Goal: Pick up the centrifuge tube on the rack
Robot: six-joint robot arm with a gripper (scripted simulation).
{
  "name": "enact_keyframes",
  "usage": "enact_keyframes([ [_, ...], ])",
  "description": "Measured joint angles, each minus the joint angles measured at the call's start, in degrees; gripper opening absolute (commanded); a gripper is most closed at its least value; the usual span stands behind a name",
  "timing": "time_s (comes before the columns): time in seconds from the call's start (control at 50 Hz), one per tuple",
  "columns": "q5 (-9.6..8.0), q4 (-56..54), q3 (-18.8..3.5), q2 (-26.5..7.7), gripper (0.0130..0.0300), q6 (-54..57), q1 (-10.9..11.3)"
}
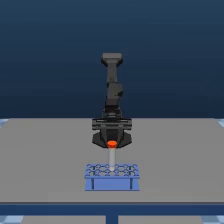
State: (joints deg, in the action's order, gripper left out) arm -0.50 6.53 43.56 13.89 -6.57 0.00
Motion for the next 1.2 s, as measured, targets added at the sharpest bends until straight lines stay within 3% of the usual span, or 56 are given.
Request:
enact_keyframes([
  [0.82, -1.78, -6.04, -1.01, 0.90, 0.0130, 6.14, 0.00],
  [1.2, -4.26, -6.29, -2.65, 2.18, 0.0130, 6.33, 0.00],
])
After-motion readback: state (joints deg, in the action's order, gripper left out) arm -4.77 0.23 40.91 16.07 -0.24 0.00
